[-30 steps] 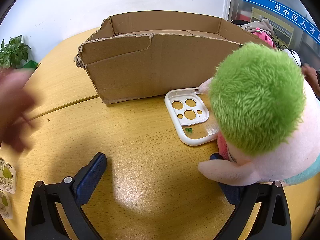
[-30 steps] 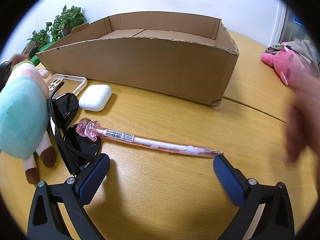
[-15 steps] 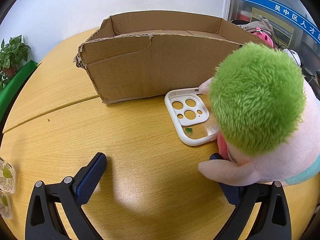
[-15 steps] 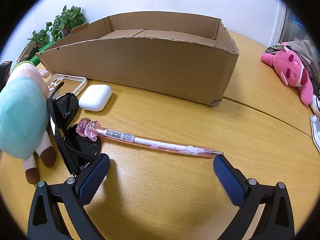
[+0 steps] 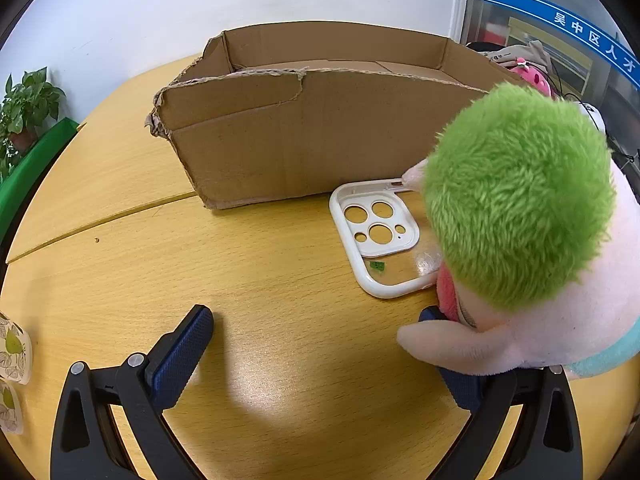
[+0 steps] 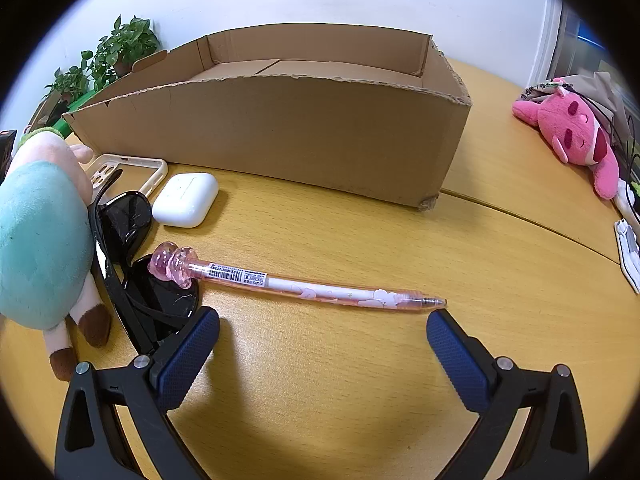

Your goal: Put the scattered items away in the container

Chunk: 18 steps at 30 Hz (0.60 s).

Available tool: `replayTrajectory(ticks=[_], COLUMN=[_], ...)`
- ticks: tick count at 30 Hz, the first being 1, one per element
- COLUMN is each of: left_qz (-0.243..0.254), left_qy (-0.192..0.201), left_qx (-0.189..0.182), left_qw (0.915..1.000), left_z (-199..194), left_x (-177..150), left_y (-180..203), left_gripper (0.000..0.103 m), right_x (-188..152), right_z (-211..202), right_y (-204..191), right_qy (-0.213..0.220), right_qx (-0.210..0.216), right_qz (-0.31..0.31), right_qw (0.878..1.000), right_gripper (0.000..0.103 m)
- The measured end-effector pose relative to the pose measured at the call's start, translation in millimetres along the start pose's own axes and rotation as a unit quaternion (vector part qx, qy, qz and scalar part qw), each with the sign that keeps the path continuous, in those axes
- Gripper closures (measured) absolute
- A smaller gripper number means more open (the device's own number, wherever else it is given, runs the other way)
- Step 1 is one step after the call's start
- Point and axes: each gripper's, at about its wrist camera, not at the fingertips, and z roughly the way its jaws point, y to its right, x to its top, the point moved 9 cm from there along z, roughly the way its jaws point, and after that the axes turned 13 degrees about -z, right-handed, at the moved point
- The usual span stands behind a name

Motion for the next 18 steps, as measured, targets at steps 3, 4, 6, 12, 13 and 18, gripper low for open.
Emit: replayTrajectory(ticks=[3, 4, 6, 12, 13, 18], left_qz=[0.0, 0.0, 0.0, 0.0, 0.0, 0.0], left_qy=[0.0, 0.0, 0.0, 0.0, 0.0, 0.0], left_qx=[0.0, 0.0, 0.0, 0.0, 0.0, 0.0], left_qw=[1.0, 1.0, 1.0, 1.0, 1.0, 1.0], left_z=[0.1, 0.1, 0.2, 0.2, 0.2, 0.3], left_x=[0.1, 0.2, 0.2, 0.3, 0.3, 0.4], left_y=[-0.1, -0.1, -0.1, -0.1, -0.1, 0.0], left_gripper=[0.0, 0.0, 0.0, 0.0, 0.0, 0.0], right_x=[0.0, 0.0, 0.0, 0.1, 0.1, 0.1], right_z=[0.0, 0.0, 0.0, 0.1, 0.1, 0.2], right_y=[-0.2, -0.1, -0.1, 0.1, 0.1, 0.2], right_qy=[0.0, 0.0, 0.0, 0.0, 0.0, 0.0], right_qx=[0.0, 0.0, 0.0, 0.0, 0.0, 0.0], right_qz=[0.0, 0.0, 0.0, 0.0, 0.0, 0.0], right_qw=[1.0, 1.0, 1.0, 1.0, 1.0, 1.0], right_gripper=[0.0, 0.0, 0.0, 0.0, 0.0, 0.0])
